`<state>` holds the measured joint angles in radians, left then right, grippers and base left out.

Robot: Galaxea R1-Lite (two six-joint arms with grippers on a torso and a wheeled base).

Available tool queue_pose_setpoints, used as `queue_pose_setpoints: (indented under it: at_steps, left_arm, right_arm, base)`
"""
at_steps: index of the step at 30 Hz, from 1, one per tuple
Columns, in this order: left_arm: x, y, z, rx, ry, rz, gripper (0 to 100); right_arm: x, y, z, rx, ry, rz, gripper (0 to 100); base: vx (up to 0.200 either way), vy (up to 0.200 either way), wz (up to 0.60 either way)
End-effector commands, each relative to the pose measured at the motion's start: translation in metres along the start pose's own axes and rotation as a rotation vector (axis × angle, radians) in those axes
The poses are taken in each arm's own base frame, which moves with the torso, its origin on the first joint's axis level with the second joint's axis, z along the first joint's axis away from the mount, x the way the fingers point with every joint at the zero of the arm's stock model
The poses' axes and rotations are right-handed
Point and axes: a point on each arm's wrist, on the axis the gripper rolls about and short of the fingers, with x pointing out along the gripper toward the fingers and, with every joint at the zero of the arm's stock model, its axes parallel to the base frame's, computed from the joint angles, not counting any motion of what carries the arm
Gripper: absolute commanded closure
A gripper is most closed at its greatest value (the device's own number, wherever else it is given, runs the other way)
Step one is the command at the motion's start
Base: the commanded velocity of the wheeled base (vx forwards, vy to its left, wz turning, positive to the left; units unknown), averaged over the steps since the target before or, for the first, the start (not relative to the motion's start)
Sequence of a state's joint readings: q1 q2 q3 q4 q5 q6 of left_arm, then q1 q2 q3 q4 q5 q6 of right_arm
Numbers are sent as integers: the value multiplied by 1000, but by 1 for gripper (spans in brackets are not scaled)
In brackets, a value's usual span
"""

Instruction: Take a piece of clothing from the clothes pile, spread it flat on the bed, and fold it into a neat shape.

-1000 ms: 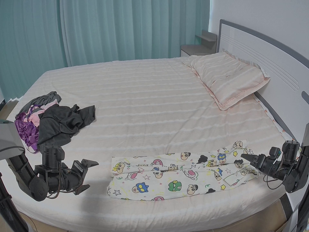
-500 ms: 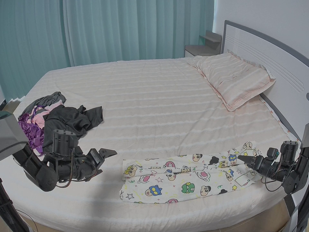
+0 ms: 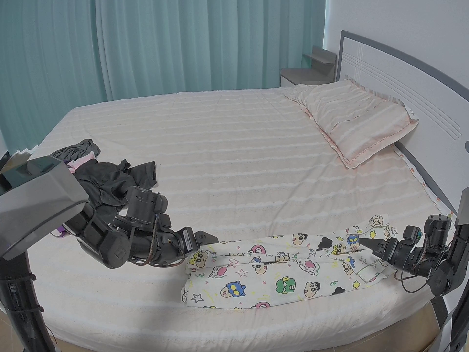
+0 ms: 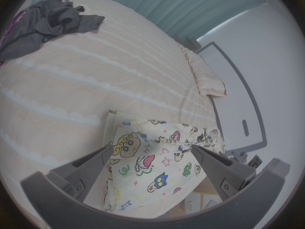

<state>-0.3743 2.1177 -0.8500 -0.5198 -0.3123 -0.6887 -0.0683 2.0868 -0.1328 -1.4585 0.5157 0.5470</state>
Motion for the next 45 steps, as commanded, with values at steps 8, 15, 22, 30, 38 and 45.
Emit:
queue_pose_setpoints:
  at_steps: [8, 15, 22, 30, 38, 45]
  left_arm:
    - [19, 12, -8, 64, 44, 38, 0]
    - [24, 13, -2, 75, 29, 39, 0]
    - [40, 20, 1, 96, 10, 88, 0]
    - [43, 15, 5, 101, -3, 73, 100]
    - [40, 18, 3, 92, 2, 87, 100]
    - [19, 16, 4, 87, -19, 84, 100]
  right_arm:
    - [0, 0, -1, 4, 7, 0, 0]
    - [0, 0, -1, 4, 7, 0, 0]
    - [1, -1, -2, 5, 8, -1, 0]
    - [3, -3, -3, 3, 7, -4, 0]
    - [2, -5, -6, 0, -2, 2, 0]
    - [3, -7, -8, 0, -2, 2, 0]
  base:
    - [0, 0, 0]
    - [0, 0, 0]
    - [0, 0, 0]
    - [0, 0, 0]
    - [0, 0, 0]
    - [0, 0, 0]
